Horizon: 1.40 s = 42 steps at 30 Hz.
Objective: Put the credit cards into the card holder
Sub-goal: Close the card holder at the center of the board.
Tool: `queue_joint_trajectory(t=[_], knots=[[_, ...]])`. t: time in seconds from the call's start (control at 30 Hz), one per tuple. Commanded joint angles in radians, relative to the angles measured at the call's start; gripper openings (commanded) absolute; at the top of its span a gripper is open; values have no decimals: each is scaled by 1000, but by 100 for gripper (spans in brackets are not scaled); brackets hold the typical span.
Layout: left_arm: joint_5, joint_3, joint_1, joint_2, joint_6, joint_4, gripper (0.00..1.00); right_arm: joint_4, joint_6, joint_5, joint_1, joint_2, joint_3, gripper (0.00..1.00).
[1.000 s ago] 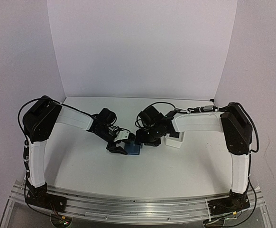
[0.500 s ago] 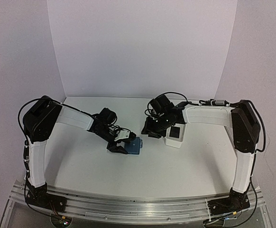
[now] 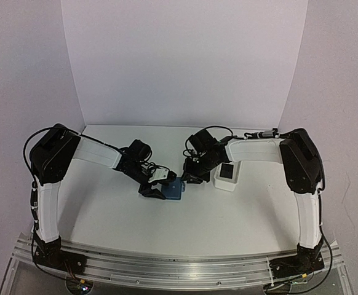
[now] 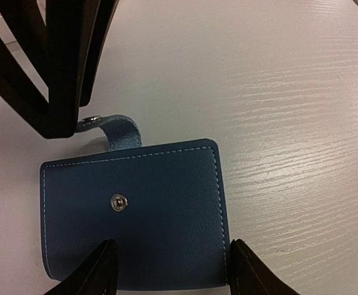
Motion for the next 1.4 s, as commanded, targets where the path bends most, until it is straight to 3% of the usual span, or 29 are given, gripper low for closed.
queue_joint_trajectory(t=[0.0,0.3,0.4,0.63,0.93,1.0,1.07,1.1,1.13,1.17,1.27,1.37], knots=[[-38,19,-2,23,-10,-7,61,11,-19,-56,1,47,74,23],[-46,31,-2,32,-15,-10,60,38,-7,-97,2,96,101,22],[-48,32,-2,34,-16,-9,60,54,2,-107,4,115,104,15],[-33,47,7,37,16,-32,60,69,8,-122,8,132,111,16],[71,264,76,28,166,-327,62,71,4,-122,16,144,83,16],[60,278,86,38,138,-337,61,70,-1,-117,16,146,81,16],[84,315,96,52,59,-361,61,70,-4,-117,16,146,83,16],[145,368,110,73,-100,-391,61,70,-5,-114,16,147,85,16],[145,375,111,76,-100,-389,62,70,-6,-113,17,146,85,16],[146,405,114,94,-351,-347,65,70,-3,-107,16,146,86,16],[107,468,117,147,-834,-372,66,70,2,-103,16,146,78,15],[64,453,119,169,-966,-346,70,71,3,-98,16,146,71,15]])
